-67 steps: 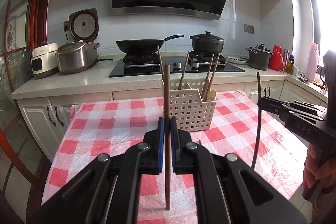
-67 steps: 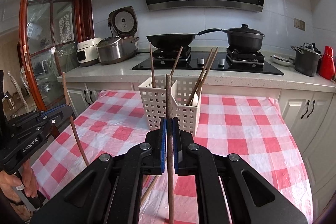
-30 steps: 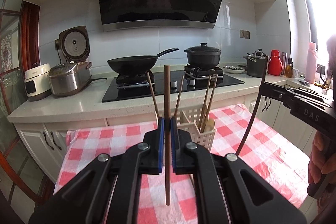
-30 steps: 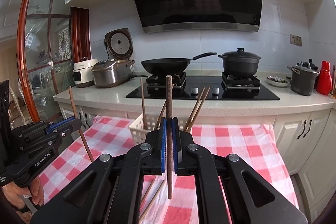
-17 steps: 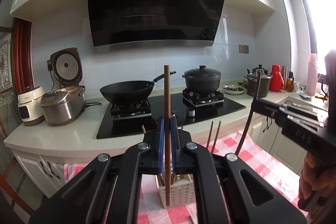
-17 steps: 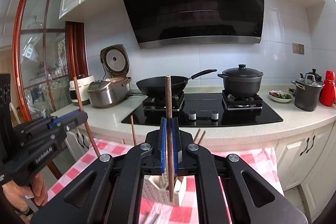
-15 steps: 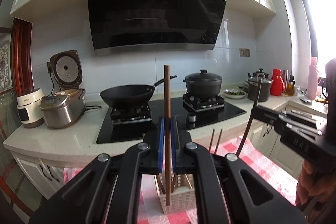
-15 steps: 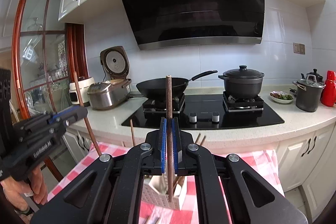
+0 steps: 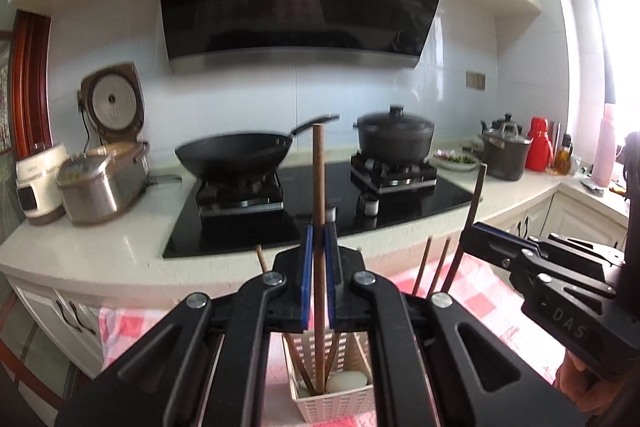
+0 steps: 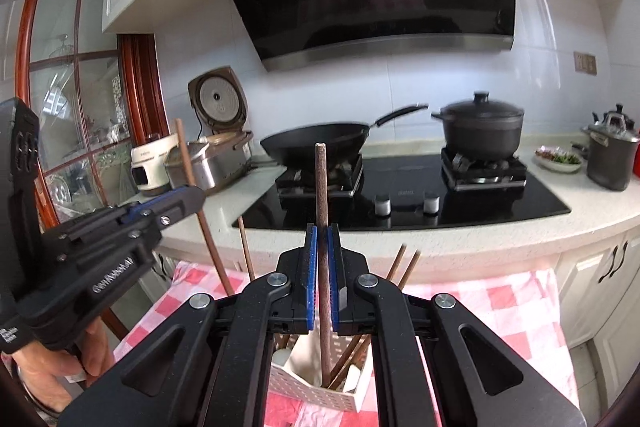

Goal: Organize utensils
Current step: 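Lower both chopsticks into the caddy and open both grippers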

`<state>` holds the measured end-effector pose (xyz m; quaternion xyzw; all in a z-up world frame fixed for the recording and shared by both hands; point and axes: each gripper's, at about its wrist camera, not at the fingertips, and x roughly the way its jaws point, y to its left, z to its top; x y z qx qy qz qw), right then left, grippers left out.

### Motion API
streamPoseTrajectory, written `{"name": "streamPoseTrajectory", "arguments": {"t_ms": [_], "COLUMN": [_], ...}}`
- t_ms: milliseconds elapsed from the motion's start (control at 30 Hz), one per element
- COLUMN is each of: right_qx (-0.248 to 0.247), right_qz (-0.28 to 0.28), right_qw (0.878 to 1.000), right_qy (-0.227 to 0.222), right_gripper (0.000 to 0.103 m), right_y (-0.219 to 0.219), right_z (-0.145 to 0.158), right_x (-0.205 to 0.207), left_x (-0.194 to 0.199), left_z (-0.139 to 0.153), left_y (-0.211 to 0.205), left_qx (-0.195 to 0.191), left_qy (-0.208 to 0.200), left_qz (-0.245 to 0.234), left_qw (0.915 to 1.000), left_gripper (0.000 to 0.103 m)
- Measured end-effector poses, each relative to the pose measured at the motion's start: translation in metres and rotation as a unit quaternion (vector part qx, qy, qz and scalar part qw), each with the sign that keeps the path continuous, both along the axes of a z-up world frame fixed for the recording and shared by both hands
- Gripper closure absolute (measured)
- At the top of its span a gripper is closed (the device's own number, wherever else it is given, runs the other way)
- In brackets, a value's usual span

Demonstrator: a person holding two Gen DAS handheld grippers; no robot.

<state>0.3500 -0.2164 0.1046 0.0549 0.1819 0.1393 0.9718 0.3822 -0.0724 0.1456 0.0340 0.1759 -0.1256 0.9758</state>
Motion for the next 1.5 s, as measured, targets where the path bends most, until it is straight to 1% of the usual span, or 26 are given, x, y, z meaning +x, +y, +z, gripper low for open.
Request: {"name": "streamPoseTrajectory", "arguments": {"t_ms": [133, 500, 567, 800, 933, 1167, 1333, 1500], "right_qx": [0.001, -0.008, -0.01, -0.009, -0.011, -0.013, -0.013, -0.014], "right_qz": [0.005, 0.011, 0.011, 0.002, -0.002, -0.004, -0.003, -0.002], "right_qw": [1.0, 0.999, 0.998, 0.998, 0.998, 0.999, 0.999, 0.998], "right_qy": [0.018, 0.049, 0.054, 0.063, 0.059, 0.047, 0.051, 0.055], "right_gripper": [0.098, 0.098, 0.098, 0.098, 0.098, 0.098, 0.098, 0.098], "right_y": [0.002, 0.013, 0.016, 0.018, 0.019, 0.018, 0.018, 0.019], "right_z": [-0.015, -0.037, -0.041, -0.049, -0.047, -0.04, -0.044, -0.048], "right_x": [0.008, 0.023, 0.025, 0.033, 0.034, 0.031, 0.032, 0.033], "left_x": [0.008, 0.016, 0.015, 0.015, 0.018, 0.02, 0.023, 0.029], "left_z": [-0.019, -0.06, -0.065, -0.065, -0.06, -0.054, -0.063, -0.078], "left_y": [0.005, 0.007, 0.009, 0.011, 0.013, 0.01, 0.01, 0.01], "left_qx": [0.0, 0.015, 0.015, 0.011, 0.0, 0.0, -0.001, 0.002], "left_qy": [0.018, 0.055, 0.053, 0.059, 0.056, 0.048, 0.05, 0.067], "left_qz": [0.003, -0.003, 0.0, 0.001, 0.005, 0.004, 0.005, 0.004], "left_qw": [0.9998, 0.9984, 0.9985, 0.9982, 0.9984, 0.9988, 0.9987, 0.9978], "left_gripper": [0.097, 0.097, 0.097, 0.097, 0.097, 0.097, 0.097, 0.097]}}
